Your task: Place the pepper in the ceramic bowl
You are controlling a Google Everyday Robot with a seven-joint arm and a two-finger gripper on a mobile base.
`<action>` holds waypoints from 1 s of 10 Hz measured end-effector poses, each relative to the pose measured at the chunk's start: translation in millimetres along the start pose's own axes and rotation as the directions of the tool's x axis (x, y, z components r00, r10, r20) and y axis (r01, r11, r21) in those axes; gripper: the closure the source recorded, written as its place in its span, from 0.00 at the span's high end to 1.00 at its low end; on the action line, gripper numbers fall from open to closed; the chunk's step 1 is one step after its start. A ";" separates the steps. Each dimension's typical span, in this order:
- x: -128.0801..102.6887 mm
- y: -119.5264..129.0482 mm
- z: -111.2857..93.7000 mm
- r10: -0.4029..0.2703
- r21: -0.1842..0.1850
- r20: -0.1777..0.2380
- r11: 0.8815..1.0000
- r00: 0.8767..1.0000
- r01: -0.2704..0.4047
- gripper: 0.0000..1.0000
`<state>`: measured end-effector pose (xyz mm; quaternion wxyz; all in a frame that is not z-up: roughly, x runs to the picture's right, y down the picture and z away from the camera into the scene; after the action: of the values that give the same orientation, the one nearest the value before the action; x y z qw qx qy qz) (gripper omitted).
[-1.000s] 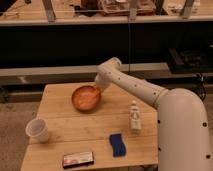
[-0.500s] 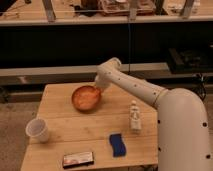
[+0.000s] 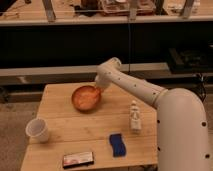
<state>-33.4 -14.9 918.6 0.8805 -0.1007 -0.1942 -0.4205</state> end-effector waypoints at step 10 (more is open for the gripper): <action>0.9 2.1 2.5 0.012 -0.004 -0.004 1.000 1.000 -0.012 0.23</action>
<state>-32.0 -13.4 921.2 0.8831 -0.1029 -0.1909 -0.4160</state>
